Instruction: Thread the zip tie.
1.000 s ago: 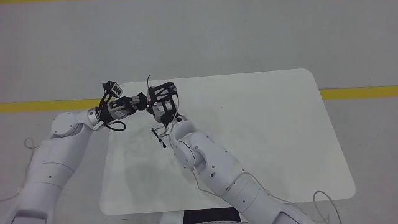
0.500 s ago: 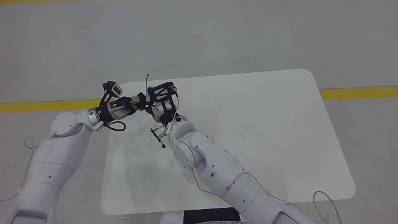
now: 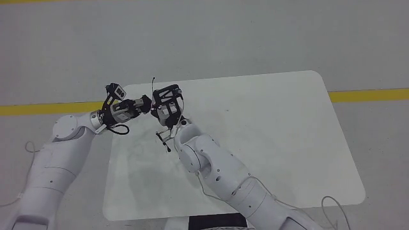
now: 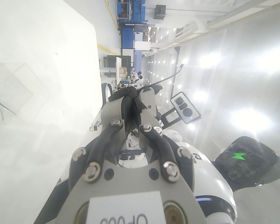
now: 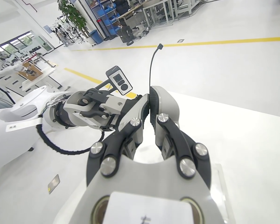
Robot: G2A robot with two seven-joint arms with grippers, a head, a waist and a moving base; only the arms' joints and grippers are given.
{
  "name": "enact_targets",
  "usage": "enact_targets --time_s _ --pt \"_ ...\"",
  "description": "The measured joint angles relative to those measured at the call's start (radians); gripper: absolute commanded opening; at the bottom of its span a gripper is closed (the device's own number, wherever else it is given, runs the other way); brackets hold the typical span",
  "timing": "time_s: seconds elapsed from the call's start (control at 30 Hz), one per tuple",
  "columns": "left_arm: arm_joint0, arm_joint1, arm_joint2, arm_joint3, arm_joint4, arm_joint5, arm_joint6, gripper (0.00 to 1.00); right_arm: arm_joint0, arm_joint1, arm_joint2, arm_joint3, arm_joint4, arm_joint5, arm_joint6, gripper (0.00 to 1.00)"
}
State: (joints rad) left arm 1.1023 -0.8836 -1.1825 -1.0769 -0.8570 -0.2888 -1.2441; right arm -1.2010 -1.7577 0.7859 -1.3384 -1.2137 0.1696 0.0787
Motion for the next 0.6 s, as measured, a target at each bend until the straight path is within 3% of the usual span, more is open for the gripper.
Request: enact_targets --time_s 0.6 --pt "0.000 0.000 0.000 0.000 0.000 0.000 0.000 0.00 -0.013 0.002 0.012 -0.003 0.017 -0.045 -0.002 0.00"
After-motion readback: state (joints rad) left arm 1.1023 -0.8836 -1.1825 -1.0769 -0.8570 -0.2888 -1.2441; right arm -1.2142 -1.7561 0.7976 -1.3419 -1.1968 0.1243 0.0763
